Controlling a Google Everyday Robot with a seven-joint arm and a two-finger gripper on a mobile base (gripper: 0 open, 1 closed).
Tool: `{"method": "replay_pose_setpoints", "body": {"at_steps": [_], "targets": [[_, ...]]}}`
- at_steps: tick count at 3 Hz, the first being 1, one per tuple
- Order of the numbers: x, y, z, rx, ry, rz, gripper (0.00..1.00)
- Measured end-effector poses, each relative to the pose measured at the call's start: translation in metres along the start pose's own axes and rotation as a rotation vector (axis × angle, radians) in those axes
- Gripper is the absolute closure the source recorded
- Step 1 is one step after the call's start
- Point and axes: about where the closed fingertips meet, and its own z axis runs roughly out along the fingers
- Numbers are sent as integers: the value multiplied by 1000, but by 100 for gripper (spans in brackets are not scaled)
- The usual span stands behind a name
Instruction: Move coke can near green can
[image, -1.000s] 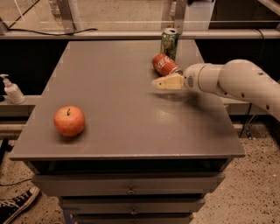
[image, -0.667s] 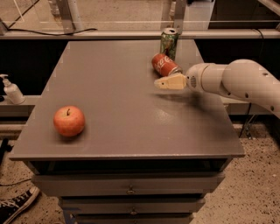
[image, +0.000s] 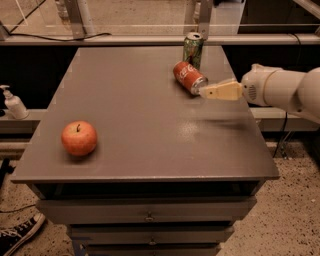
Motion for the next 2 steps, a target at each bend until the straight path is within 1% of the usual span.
{"method": "replay_pose_setpoints", "body": {"at_steps": [1, 2], "targets": [[-27, -18, -51, -22, -109, -53, 0], [-50, -26, -94, -69, -216, -143, 0]]}}
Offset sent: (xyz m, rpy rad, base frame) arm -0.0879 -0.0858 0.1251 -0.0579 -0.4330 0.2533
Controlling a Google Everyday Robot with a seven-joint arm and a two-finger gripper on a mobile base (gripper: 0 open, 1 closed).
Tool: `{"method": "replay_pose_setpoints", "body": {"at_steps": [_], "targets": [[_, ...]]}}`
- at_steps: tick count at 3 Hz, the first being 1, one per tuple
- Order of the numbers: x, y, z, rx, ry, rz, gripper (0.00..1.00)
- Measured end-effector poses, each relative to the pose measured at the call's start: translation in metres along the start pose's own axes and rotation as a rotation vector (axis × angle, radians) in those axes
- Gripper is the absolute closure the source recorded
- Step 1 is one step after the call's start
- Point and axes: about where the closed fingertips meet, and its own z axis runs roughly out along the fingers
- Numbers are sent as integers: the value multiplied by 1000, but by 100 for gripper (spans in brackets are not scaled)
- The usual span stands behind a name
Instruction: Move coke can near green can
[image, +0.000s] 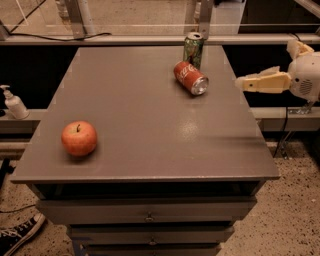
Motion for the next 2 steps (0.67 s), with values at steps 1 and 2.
{"method": "replay_pose_setpoints", "body": {"at_steps": [1, 2], "targets": [[-6, 5, -2, -21, -9, -81, 0], [-6, 5, -2, -20, -9, -81, 0]]}}
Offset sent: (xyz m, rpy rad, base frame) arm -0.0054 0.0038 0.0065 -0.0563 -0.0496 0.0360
